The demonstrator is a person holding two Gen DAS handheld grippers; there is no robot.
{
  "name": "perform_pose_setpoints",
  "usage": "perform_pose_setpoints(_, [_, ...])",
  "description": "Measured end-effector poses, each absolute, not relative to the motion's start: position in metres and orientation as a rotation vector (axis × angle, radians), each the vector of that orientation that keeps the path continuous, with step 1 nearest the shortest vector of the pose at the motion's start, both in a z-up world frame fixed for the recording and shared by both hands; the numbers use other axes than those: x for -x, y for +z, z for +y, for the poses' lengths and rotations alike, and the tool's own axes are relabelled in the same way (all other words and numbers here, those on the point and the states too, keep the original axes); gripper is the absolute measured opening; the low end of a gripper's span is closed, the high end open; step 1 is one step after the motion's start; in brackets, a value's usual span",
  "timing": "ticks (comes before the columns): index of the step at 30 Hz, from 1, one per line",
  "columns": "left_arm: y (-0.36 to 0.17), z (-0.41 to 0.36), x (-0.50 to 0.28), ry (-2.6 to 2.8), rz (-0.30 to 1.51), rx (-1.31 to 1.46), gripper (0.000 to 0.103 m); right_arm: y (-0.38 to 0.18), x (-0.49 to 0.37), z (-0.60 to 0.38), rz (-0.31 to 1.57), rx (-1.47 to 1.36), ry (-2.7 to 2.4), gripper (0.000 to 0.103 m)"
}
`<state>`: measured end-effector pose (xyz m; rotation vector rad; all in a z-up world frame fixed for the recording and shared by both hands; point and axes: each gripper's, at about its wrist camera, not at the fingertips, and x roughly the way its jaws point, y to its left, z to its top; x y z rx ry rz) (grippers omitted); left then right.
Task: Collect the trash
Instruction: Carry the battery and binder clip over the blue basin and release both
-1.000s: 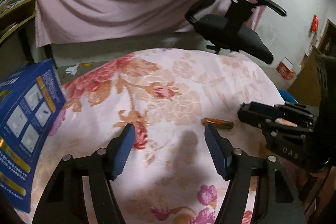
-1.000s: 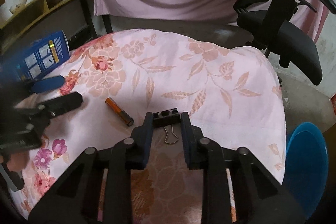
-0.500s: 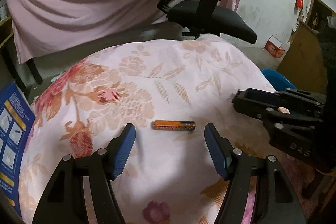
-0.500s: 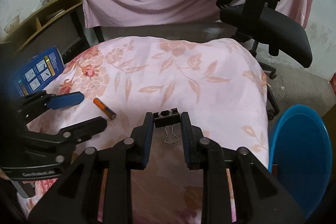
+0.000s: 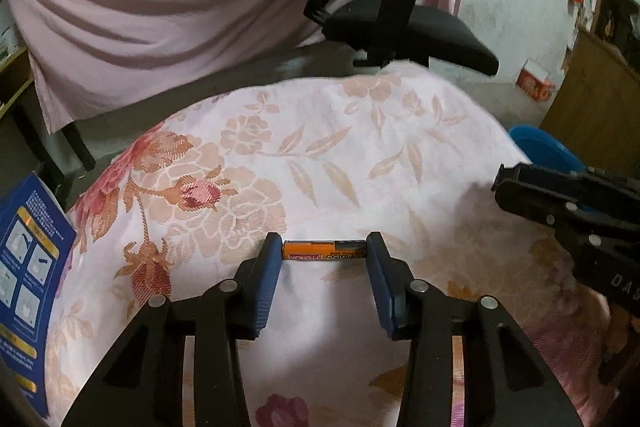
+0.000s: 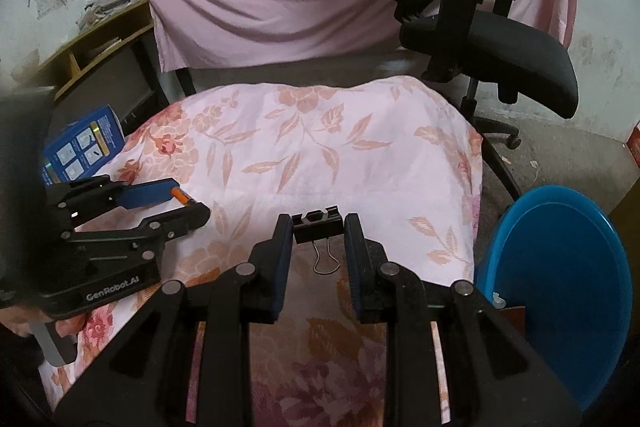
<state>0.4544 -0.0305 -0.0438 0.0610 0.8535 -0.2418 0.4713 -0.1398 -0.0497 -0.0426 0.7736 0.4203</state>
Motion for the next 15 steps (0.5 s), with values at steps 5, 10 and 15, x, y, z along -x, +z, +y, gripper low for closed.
perform_pose_setpoints(5, [-0.017, -0.036, -0.433, -0.25, 0.699, 0.013, 0.037, -0.036, -0.456, -0.154, 0.671, 0.021, 0.427, 0.046])
perform_pose_setpoints(10, [0.017, -0.049, -0.415, -0.266, 0.538, 0.076, 0.037, -0.01, -0.431, -0.179, 0.5, -0.001, 0.395, 0.046])
perform_pose_setpoints(15, [0.055, -0.071, -0.4, -0.298, 0.379, 0.106, 0.037, 0.019, -0.408, -0.211, 0.326, -0.046, 0.337, 0.046])
